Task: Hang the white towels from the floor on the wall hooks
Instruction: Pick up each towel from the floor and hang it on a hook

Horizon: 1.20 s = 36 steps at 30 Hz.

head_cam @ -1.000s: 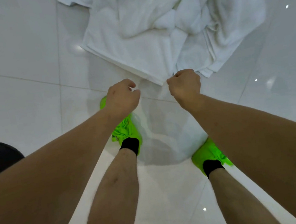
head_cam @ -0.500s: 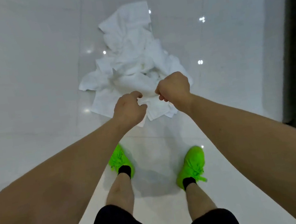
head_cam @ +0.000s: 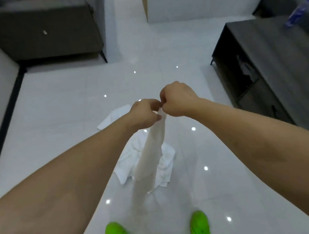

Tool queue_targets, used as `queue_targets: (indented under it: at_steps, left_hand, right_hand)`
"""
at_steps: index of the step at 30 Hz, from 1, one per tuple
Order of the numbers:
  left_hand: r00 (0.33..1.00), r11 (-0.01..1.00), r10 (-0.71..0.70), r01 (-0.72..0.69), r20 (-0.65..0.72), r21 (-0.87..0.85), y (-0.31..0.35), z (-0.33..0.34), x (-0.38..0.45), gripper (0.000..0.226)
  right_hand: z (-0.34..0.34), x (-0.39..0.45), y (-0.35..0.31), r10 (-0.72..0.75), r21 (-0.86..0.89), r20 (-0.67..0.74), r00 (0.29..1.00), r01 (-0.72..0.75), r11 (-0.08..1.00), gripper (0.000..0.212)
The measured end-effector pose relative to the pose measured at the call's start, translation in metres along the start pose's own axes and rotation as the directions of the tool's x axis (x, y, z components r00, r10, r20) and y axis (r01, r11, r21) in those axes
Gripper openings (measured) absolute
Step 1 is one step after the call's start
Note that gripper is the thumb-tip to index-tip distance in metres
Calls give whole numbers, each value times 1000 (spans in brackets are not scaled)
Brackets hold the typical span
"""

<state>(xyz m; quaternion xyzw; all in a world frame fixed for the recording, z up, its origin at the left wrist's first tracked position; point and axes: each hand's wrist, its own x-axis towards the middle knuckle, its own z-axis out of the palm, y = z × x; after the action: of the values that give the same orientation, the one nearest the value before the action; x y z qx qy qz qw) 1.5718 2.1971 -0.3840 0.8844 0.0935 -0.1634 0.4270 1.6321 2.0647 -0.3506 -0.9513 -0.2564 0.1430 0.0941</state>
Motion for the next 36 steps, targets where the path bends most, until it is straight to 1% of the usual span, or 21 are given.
queue_targets:
  at_steps: [2, 4, 6, 8, 9, 11, 13, 14, 16, 18, 19, 21, 23, 27, 29, 32, 34, 36]
  left_hand:
    - [999, 999, 32, -32, -35, 8, 37, 1, -1, 22]
    - [988, 995, 96, -90, -121, 50, 81, -1, -1, 7]
    - [968, 982, 174, -158, -182, 100, 129, -4, -2, 8]
    - [945, 962, 248, -214, -211, 172, 179, -8, -4, 10]
    - [935, 948, 282, -236, -217, 214, 205, -8, -5, 15]
    - [915, 924, 333, -270, -227, 269, 256, -4, -8, 22]
    - [899, 907, 373, -302, -229, 292, 303, 3, -9, 24]
    - [890, 898, 394, -320, -230, 303, 325, 6, -9, 24]
    - [871, 886, 425, -346, -247, 307, 363, 13, -9, 22]
    - [845, 882, 453, -377, -285, 284, 399, 19, -11, 19]
    - [831, 881, 464, -399, -307, 253, 415, 22, -11, 20]
    - [806, 875, 483, -457, -340, 160, 445, 28, -11, 23]
    - [792, 857, 503, -508, -345, 83, 472, 32, -9, 25]
    - [769, 822, 551, -568, -322, 49, 515, 39, 5, 19]
    - [757, 805, 570, -593, -318, 31, 533, 40, 17, 17]
    - [732, 770, 608, -639, -306, 1, 561, 41, 43, 15]
    - [709, 743, 633, -670, -311, -15, 579, 41, 63, 14]
    - [693, 722, 645, -691, -324, -40, 596, 40, 86, 14]
  right_hand:
    - [-34, -14, 16, -23, -19, -35, 999, 22, 1000, 9]
    - [-72, -32, 38, -27, -46, -82, 996, 24, 999, 2]
    - [-110, -49, 62, -21, -85, -146, 989, 8, 996, 6]
    - [-149, -68, 83, -27, -139, -185, 982, 1, 990, 14]
    - [-167, -77, 94, -33, -165, -205, 978, -1, 986, 16]
    - [-204, -96, 117, -57, -223, -261, 964, -3, 975, 15]
    - [-237, -114, 143, -67, -219, -315, 947, -3, 976, 11]
    - [-253, -123, 157, -52, -167, -334, 941, -5, 986, 8]
    - [-281, -137, 183, 7, 18, -375, 927, 0, 1000, 3]
    - [-305, -153, 208, 75, 219, -414, 907, 19, 976, 6]
    - [-315, -161, 220, 97, 286, -412, 906, 28, 958, 8]
    - [-331, -177, 240, 106, 347, -371, 923, 32, 937, 12]
    - [-340, -188, 256, 122, 400, -353, 928, 33, 916, 10]
    - [-362, -199, 283, 231, 556, -460, 857, 75, 828, 16]
    - [-373, -199, 297, 289, 649, -482, 827, 114, 753, 16]
    - [-388, -192, 319, 347, 715, -497, 795, 150, 683, 17]
    - [-399, -184, 337, 355, 755, -490, 796, 184, 629, 30]
    - [-412, -173, 356, 341, 780, -458, 821, 187, 597, 42]
